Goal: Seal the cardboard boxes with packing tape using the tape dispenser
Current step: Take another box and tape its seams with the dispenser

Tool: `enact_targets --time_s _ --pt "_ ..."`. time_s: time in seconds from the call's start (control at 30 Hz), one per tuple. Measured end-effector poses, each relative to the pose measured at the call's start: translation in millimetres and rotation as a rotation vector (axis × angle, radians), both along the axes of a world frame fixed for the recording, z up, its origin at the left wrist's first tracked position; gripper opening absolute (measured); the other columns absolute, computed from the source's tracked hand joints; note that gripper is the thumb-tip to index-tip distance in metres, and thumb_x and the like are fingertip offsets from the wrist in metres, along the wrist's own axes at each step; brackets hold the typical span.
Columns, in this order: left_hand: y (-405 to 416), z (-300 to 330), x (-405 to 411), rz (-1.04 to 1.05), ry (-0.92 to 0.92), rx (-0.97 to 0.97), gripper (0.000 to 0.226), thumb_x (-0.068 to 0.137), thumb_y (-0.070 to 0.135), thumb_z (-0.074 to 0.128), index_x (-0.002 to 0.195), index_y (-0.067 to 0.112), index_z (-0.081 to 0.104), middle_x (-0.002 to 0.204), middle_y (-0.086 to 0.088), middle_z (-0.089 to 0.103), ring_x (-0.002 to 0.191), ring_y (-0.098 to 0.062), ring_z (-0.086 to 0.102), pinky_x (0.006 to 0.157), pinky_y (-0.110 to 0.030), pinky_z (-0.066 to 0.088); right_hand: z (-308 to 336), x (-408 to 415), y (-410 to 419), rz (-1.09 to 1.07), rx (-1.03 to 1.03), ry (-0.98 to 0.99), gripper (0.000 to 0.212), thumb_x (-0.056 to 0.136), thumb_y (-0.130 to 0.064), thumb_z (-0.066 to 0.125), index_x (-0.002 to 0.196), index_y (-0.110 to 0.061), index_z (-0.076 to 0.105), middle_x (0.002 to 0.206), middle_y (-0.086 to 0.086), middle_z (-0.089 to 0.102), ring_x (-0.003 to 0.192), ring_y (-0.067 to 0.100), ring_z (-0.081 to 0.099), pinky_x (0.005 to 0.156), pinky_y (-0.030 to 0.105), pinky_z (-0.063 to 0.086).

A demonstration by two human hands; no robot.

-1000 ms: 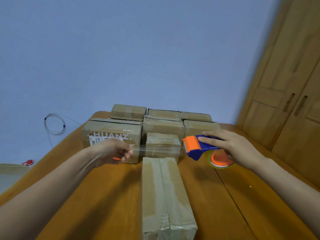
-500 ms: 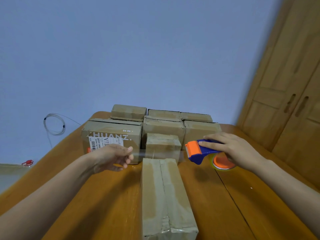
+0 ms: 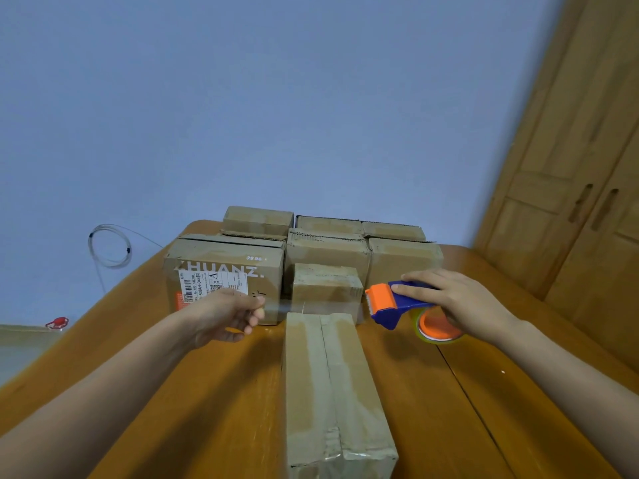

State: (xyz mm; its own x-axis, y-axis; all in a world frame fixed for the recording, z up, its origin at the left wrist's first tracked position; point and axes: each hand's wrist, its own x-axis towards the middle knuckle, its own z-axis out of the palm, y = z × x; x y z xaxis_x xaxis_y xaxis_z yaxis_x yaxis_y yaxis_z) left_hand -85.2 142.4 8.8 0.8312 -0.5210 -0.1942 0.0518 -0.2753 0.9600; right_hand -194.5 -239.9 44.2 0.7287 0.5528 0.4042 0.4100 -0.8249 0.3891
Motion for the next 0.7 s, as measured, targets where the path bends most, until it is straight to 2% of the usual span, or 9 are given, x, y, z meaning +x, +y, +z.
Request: enact_targets --time_s 0.27,0.43,0.6,0.7 --pt "-4 -22 -8 0.016 0.051 -0.007 0.031 0.097 0.029 0.053 0.072 0.014 0.062 0.067 0.0 0.058 0.063 -0.013 0.055 0.071 -0.029 0.047 -39 1 2 -0.04 0.07 0.036 0.098 0.057 0.004 0.086 0.137 -0.033 0.044 0.126 0.001 0.061 0.106 0.025 0.063 0.073 0.033 0.055" --pt "-13 -37 -14 0.064 0.075 -0.034 0.03 0.097 0.032 0.053 0.075 0.013 0.061 0.067 0.0 0.057 0.063 -0.013 0.055 0.069 -0.028 0.047 -53 0 6 -0.015 0.139 0.042 0.096 0.056 0.014 0.08 0.136 -0.029 0.047 0.125 0.004 0.062 0.106 0.029 0.063 0.075 0.038 0.055" --pt "-27 -54 -23 0.116 0.057 -0.048 0.033 0.099 0.035 0.048 0.079 0.012 0.06 0.07 -0.001 0.058 0.066 -0.015 0.054 0.07 -0.03 0.043 -60 5 9 -0.039 0.133 0.066 0.098 0.059 0.008 0.082 0.139 -0.033 0.042 0.129 0.002 0.059 0.109 0.026 0.061 0.077 0.037 0.055" --pt "-38 -58 -29 0.16 0.009 -0.073 0.038 0.101 0.032 0.045 0.073 0.01 0.057 0.074 -0.009 0.058 0.066 -0.019 0.053 0.063 -0.026 0.041 -64 7 10 -0.045 0.151 0.08 0.1 0.061 0.006 0.083 0.141 -0.035 0.039 0.131 0.0 0.057 0.111 0.024 0.059 0.078 0.036 0.054"
